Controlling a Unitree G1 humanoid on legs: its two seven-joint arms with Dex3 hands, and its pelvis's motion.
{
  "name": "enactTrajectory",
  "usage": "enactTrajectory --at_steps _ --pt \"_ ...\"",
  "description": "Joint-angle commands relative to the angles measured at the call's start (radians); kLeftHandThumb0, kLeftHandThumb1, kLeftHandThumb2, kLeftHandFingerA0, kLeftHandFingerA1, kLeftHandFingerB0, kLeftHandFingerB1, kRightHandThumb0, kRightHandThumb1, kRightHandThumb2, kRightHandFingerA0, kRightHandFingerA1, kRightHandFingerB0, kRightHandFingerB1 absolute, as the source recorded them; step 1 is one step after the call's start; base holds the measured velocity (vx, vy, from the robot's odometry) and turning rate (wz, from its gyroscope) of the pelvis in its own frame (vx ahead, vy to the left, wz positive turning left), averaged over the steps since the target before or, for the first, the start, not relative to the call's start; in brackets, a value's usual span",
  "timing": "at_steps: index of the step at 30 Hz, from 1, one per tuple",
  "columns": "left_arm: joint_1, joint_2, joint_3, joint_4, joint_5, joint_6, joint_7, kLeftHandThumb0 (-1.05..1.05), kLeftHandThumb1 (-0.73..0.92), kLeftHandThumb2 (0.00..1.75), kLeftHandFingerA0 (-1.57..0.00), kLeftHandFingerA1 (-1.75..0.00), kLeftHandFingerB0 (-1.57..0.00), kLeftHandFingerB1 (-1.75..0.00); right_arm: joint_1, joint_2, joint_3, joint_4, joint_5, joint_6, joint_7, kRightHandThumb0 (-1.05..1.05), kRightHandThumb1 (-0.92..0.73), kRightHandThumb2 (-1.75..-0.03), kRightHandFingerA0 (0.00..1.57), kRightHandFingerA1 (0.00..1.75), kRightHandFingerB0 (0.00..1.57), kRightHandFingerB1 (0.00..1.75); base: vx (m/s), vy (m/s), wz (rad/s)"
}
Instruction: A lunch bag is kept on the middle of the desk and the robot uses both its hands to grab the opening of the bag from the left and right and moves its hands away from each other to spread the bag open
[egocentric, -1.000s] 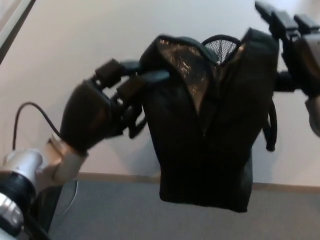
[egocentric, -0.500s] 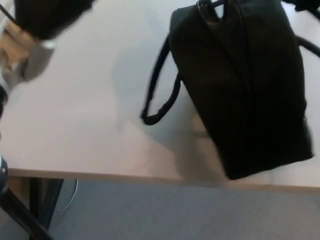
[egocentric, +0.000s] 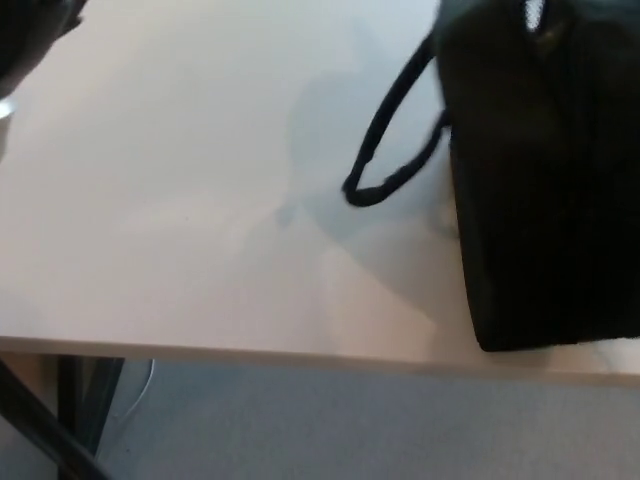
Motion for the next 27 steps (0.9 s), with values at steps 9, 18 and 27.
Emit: enactTrajectory --at_steps 9,18,27 --pt "0.255 0.098 0.111 -0.094 -0.058 -0.015 0.002 0.15 0.44 0.78 -0.27 -0.34 -0.10 -0.29 0.314 -0.159 -0.220 -0.280 0.216 -0.049 0.219 -0.36 -0.43 -0.66 0.73 0.55 0.58 0.49 0.00 0.000 0.00" --pt "0.437 0.082 0.157 -0.212 -0.114 -0.046 -0.060 0.02 0.55 0.57 -0.21 -0.29 -0.10 -0.26 0.577 -0.078 -0.364 -0.472 0.341 -0.045 0.210 -0.29 -0.53 -0.56 0.60 0.43 0.52 0.39 0.00 0.000 0.00" --pt "0.777 0.048 0.211 -0.305 -0.214 -0.191 -0.031 -0.17 0.58 0.57 -0.49 -0.36 -0.17 -0.28 1.129 0.179 -0.507 -0.797 0.360 -0.168 0.097 -0.39 -0.56 -0.57 0.67 0.44 0.55 0.40 0.00 0.000 0.00"
